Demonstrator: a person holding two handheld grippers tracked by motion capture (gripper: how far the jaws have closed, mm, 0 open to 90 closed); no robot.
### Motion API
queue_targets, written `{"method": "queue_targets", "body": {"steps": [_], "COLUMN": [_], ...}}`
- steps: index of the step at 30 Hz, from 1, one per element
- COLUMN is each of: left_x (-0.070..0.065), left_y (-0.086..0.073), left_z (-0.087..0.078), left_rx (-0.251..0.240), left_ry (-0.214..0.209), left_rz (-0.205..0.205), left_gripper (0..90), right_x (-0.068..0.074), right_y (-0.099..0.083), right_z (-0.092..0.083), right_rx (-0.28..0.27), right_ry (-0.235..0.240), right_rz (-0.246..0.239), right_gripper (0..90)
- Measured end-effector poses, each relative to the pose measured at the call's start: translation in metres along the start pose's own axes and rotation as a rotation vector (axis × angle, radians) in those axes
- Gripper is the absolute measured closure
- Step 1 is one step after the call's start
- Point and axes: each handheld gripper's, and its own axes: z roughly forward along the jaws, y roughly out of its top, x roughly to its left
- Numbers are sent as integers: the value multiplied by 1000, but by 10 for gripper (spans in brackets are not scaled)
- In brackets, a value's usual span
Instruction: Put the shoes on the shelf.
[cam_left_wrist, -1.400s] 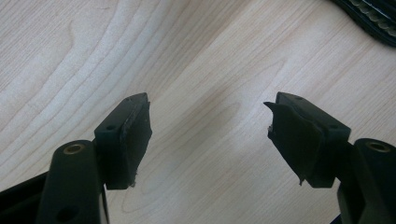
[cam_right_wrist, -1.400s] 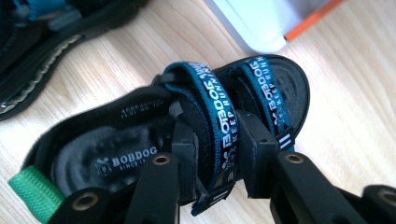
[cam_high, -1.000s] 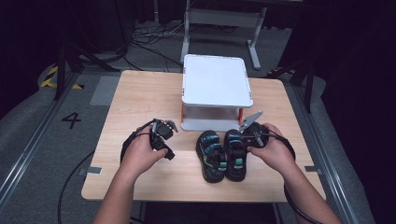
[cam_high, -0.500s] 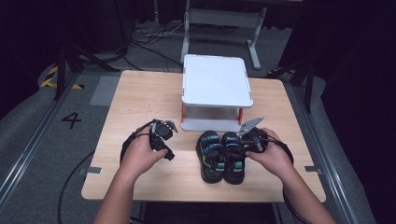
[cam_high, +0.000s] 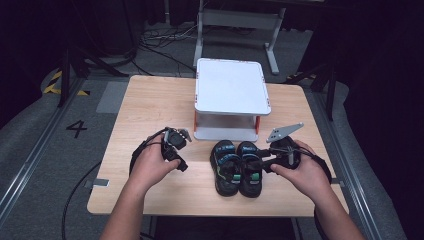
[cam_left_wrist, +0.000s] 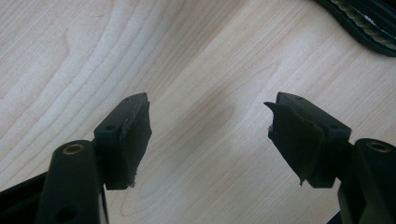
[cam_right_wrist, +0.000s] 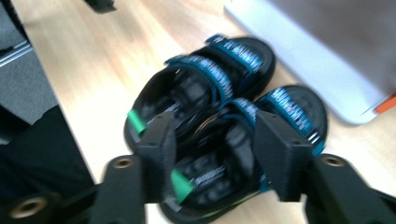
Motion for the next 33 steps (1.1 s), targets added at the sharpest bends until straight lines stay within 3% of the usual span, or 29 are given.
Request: {"method": "queue_targets", "body": {"steps": [8, 10, 11, 12, 14, 15, 21, 25, 27, 28, 31, 33], "left_x": [0, -1, -1, -1, 0, 1, 2, 3, 3, 3, 4, 4], "left_y": [-5, -9, -11, -13, -16, -19, -31, -39, -41, -43, -48, -51], "left_z": [-1, -1, 0, 0, 0, -1, -1, -1, -2, -2, -2, -1], "left_rx": [-4, 2, 4, 9, 11, 9, 16, 21, 19, 17, 21, 24], "left_ry": [7, 7, 2, 0, 4, 12, 16, 15, 16, 15, 17, 15], "left_rz": [-9, -14, -15, -16, -30, -38, -66, -80, -81, -89, -100, -111], "left_gripper": [294, 294, 294, 294, 295, 295, 294, 295, 295, 295, 295, 295], "right_x": [16, 17, 18, 18, 19, 20, 14, 9, 8, 9, 10, 11], "right_y": [3, 4, 3, 5, 7, 8, 12, 14, 14, 15, 16, 17], "right_z": [17, 21, 22, 24, 26, 28, 40, 51, 54, 61, 68, 73], "right_rx": [97, 110, 110, 118, 129, 151, 204, 202, 211, 239, 260, 290], "right_ry": [17, 37, 52, 68, 52, 21, -28, -21, -17, -17, -28, -43], "right_rz": [14, 86, 167, 186, 177, 186, 252, 307, 309, 327, 318, 300], "right_gripper": [573, 553, 549, 555, 568, 570, 542, 504, 503, 503, 506, 553]}}
